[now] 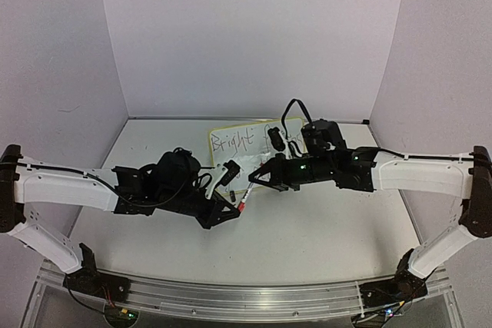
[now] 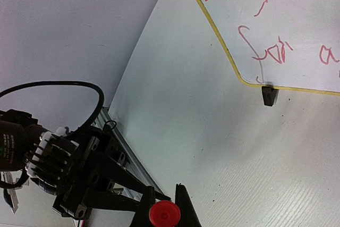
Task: Write a sentence on the whiteboard
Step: Insert the whiteboard marker without the cap into the pen cap.
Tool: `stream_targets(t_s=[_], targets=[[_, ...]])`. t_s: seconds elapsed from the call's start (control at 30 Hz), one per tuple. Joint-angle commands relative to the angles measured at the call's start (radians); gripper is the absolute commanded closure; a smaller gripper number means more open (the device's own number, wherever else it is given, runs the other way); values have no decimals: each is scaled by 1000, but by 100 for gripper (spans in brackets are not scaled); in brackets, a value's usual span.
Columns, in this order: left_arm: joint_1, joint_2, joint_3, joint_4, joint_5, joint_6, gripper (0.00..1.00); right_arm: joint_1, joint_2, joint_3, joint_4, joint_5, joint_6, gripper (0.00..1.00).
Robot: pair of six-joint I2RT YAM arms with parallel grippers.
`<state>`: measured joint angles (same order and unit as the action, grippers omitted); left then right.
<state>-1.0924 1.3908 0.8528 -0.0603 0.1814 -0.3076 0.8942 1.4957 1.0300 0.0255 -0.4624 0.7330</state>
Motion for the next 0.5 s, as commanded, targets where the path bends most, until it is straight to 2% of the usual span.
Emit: stream_targets(t_s=[0.0,0.47], targets=[[21,-12,138,225,-34,35,100,74,47,6,-79,-111,8,100],[55,0,167,259,-2,41,100,81,79,7,-79,-111,30,100]])
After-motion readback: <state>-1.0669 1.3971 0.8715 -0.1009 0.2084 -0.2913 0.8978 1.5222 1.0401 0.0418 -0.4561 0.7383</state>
